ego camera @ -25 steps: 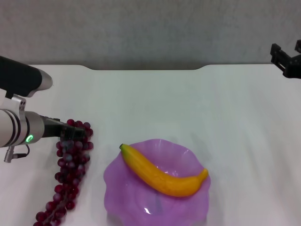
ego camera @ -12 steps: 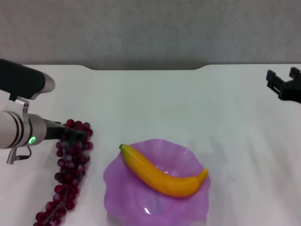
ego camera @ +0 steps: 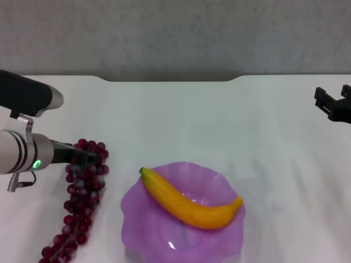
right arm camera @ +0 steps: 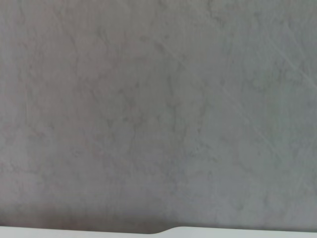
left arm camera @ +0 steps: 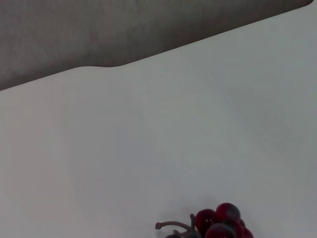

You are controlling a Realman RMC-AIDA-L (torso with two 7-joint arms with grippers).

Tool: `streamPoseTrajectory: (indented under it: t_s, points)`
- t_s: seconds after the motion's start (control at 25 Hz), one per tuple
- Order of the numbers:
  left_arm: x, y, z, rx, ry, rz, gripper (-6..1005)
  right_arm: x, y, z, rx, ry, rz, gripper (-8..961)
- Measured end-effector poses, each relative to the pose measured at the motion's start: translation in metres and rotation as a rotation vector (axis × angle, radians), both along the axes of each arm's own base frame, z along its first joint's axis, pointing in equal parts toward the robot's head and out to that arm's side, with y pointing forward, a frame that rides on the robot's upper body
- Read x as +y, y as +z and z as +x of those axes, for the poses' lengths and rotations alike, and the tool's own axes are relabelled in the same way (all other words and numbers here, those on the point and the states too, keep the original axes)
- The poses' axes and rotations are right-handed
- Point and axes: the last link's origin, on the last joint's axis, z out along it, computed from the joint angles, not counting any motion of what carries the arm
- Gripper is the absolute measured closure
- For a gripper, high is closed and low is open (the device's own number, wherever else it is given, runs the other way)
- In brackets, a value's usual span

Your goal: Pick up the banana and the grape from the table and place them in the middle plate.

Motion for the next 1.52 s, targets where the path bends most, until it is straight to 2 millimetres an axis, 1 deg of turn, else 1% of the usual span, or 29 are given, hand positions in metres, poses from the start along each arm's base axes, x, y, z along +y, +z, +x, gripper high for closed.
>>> streamPoseTrajectory:
  t_s: [0.2,0.28,0.72,0.92,1.16,1.28,1.52]
  points:
    - [0.000,0.000,0.000,0.000,0.000,0.000,266,0.000,0.000,0.000,0.003,-0.001,0.001,354]
    - [0.000,0.000,0.000,0.000,0.001,0.000,490,0.001,0.000,0.000,0.004,0.000,0.001,354]
    - [0.003,0.005,-0.002,-0.010,0.007,0.028,638,0.002,-0.001,-0.002,0.004,0.006,-0.001,355]
    - [0.003,0.005,-0.002,-0.010,0.006,0.026,808,0.003,-0.001,-0.005,0.003,0.012,-0.004,355]
    - [0.002,0.007,-0.001,-0.012,0.001,0.034,863,0.002,-0.002,-0.003,-0.001,0.009,-0.008,356]
    - [0.002,0.011,0.003,-0.018,-0.016,0.051,865,0.002,-0.003,-0.002,-0.001,0.006,-0.010,356]
    - [-0.004,0.034,0.025,-0.035,-0.101,0.113,868,0.002,-0.003,-0.002,-0.002,0.005,-0.010,356]
